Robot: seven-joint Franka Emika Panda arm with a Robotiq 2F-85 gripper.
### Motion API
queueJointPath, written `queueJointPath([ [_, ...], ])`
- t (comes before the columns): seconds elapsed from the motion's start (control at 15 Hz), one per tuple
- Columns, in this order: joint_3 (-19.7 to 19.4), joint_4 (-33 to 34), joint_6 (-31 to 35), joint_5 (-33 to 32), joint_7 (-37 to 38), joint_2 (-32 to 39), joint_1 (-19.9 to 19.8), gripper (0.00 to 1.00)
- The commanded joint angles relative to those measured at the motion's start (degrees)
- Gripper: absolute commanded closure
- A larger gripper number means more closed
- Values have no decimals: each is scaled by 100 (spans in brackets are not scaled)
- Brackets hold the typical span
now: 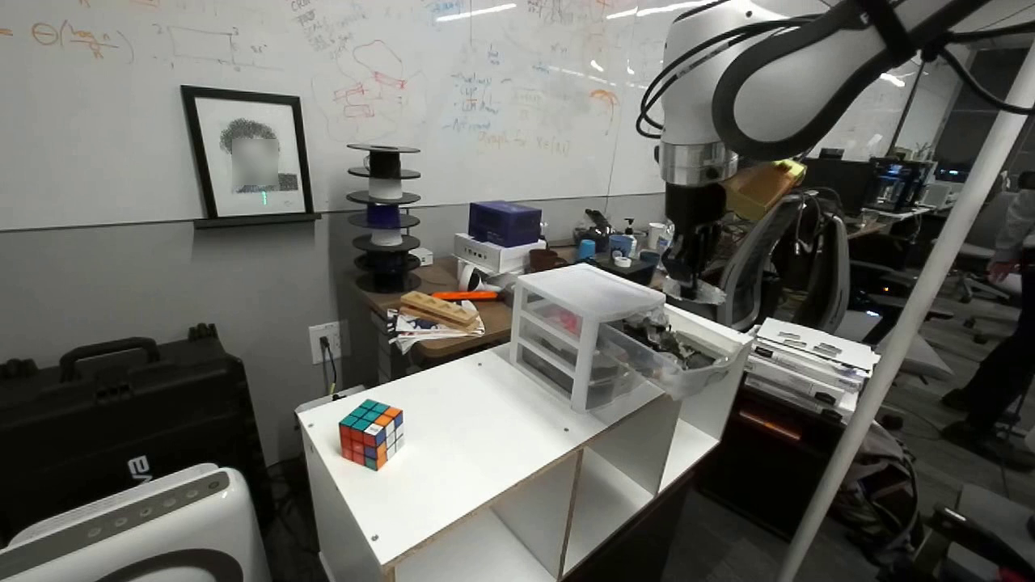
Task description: Pick up the white objects from the table and put them in the open drawer and close it
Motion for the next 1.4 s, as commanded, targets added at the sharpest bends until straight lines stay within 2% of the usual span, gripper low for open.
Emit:
queueJointPath([
  [0.0,116,-388,481,-224,-181,-69,-26,94],
  [0.27,136,-577,1044,-195,-462,27,-55,94],
  [0.53,178,-661,1116,-25,-881,63,-68,94],
  [0.6,177,-664,1126,-31,-936,72,-66,91],
  [0.67,179,-663,1110,-29,-984,70,-62,61],
  [0.73,180,-672,1129,-30,-1024,59,-63,60],
  [1.27,169,-780,1224,-246,-920,-196,4,0],
  [1.33,193,-796,1129,-197,-938,-250,8,0],
])
